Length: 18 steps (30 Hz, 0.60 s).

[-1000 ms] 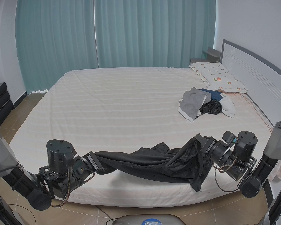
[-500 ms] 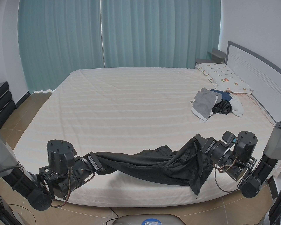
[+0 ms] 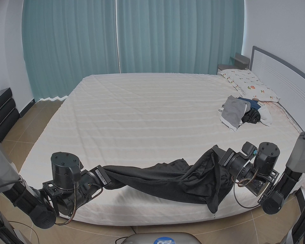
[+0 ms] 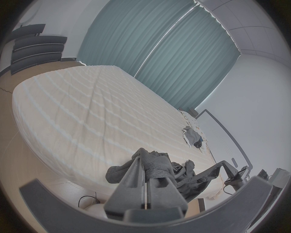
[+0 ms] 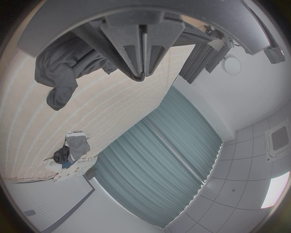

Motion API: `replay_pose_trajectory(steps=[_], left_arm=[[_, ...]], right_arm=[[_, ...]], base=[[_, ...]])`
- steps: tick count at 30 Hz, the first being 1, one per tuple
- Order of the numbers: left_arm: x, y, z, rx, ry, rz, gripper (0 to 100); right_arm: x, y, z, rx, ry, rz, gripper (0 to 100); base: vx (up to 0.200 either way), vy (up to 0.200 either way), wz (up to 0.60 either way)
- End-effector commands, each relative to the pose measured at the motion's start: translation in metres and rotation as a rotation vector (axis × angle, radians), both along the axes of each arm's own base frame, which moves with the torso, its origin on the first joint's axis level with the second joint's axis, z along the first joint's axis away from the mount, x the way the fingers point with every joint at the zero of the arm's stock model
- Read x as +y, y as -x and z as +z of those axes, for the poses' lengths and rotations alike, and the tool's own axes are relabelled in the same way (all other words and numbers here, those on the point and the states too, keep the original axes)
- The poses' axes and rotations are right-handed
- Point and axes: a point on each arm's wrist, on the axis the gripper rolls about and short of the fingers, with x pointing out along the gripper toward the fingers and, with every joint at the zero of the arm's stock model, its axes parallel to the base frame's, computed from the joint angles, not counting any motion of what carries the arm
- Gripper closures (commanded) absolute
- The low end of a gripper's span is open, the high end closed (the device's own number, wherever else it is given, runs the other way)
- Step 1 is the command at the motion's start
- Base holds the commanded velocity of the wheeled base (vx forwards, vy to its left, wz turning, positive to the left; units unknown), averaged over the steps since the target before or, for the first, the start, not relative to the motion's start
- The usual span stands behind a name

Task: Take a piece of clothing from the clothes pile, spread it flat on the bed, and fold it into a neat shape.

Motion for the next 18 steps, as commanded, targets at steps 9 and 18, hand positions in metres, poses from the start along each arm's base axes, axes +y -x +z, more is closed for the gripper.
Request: replay_pose_trajectory(steps=[9,18], left_arm=[[-0.002,0.002,-0.001,0.004,-0.002,-0.009,100],[-0.010,0.013,0.002,0.009,-0.010,-0.061,100]], right_arm=[[-0.001,0.004,-0.001,0.006,0.010,0.010,100],[-0.007,0.019,0.017,-0.044,-0.019,0.049,100]], base=[[-0.089,0.000,0.00],[-0.200,0.000,0.00]])
